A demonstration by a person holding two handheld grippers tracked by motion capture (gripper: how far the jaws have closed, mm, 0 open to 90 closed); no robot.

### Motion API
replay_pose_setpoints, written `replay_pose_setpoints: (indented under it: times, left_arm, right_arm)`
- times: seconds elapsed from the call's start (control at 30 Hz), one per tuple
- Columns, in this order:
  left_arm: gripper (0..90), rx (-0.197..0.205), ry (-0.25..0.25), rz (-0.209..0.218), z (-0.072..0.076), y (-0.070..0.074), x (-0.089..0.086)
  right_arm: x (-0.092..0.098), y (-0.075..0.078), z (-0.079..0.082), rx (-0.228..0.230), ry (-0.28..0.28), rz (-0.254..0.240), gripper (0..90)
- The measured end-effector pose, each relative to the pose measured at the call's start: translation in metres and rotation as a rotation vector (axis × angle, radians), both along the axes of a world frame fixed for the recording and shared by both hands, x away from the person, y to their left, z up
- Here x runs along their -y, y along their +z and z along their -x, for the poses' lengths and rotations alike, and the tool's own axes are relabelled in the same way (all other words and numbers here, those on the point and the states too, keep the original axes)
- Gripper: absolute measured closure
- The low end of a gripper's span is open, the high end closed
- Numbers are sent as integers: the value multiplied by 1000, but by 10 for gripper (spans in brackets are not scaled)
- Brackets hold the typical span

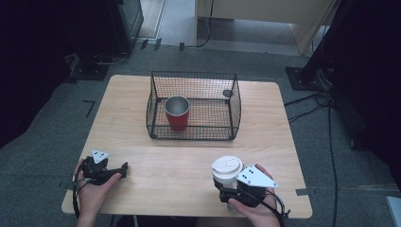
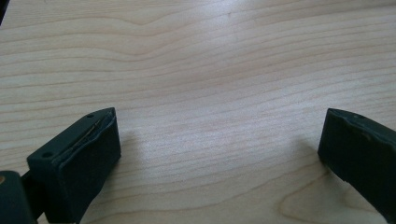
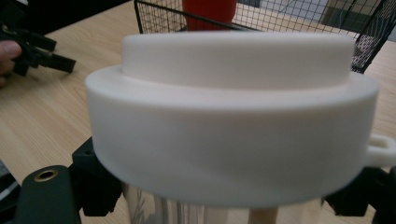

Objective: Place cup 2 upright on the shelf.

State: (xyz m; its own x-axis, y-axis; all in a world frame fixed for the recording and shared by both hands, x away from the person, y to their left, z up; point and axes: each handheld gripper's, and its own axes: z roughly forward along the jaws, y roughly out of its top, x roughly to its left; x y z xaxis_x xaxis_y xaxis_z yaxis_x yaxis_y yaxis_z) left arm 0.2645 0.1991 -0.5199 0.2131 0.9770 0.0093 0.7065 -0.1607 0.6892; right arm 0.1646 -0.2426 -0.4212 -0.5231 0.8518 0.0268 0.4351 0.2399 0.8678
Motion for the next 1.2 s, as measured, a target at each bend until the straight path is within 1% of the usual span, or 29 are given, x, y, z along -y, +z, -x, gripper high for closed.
replay_pose_setpoints:
  times: [0.03, 0.07, 0.13, 0.23, 0.33, 0.73, 0.8, 0.97, 1.2]
  left_arm:
    - [0, 0, 0, 0, 0, 0, 0]
    - [0, 0, 0, 0, 0, 0, 0]
    - [0, 0, 0, 0, 0, 0, 0]
    - [0, 0, 0, 0, 0, 0, 0]
    - [0, 0, 0, 0, 0, 0, 0]
    - [0, 0, 0, 0, 0, 0, 0]
    - [0, 0, 0, 0, 0, 0, 0]
    - [0, 0, 0, 0, 0, 0, 0]
    - [0, 0, 0, 0, 0, 0, 0]
  right_arm:
    - [-1, -2, -1, 0, 2, 4, 165]
    - [-3, -5, -3, 2, 5, -9, 165]
    - [-4, -5, -3, 3, 4, -14, 165]
    - [-4, -4, -5, 20, -2, -36, 165]
    - [-5, -1, -7, 34, -7, -35, 166]
    - [-10, 14, -12, 107, -18, -62, 166]
    - [-11, 17, -14, 112, -20, -70, 166]
    - [-13, 23, -19, 127, -20, -68, 166]
    - [-20, 36, -29, 153, -12, -72, 166]
